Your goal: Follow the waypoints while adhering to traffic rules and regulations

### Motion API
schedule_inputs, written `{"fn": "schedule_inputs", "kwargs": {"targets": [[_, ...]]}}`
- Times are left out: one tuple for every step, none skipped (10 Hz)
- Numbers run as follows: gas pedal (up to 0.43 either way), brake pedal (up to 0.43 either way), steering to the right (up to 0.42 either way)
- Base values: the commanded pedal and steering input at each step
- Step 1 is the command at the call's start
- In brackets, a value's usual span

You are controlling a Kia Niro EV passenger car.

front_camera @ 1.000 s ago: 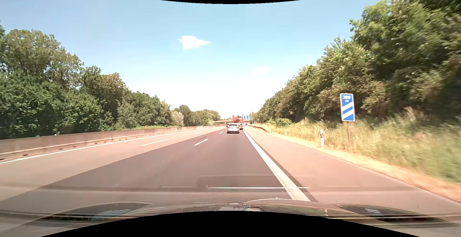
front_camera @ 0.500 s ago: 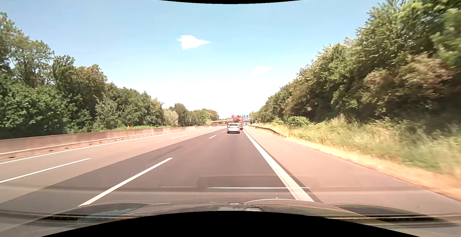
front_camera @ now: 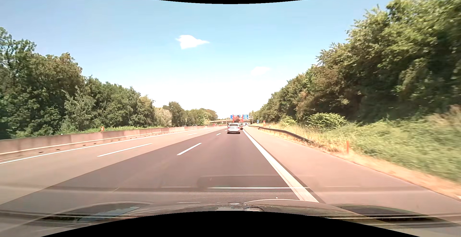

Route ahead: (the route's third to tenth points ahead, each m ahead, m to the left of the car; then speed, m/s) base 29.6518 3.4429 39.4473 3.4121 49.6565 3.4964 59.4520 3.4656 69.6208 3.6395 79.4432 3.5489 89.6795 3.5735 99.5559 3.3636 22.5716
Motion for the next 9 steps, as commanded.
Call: {"fn": "schedule_inputs", "kwargs": {"targets": [[0.228,0.000,-0.001],[0.228,0.000,-0.001],[0.228,0.000,-0.001],[0.220,0.000,-0.001],[0.197,0.000,-0.001],[0.197,0.000,-0.001],[0.197,0.000,-0.001],[0.197,0.000,-0.001],[0.197,0.000,-0.001]]}}
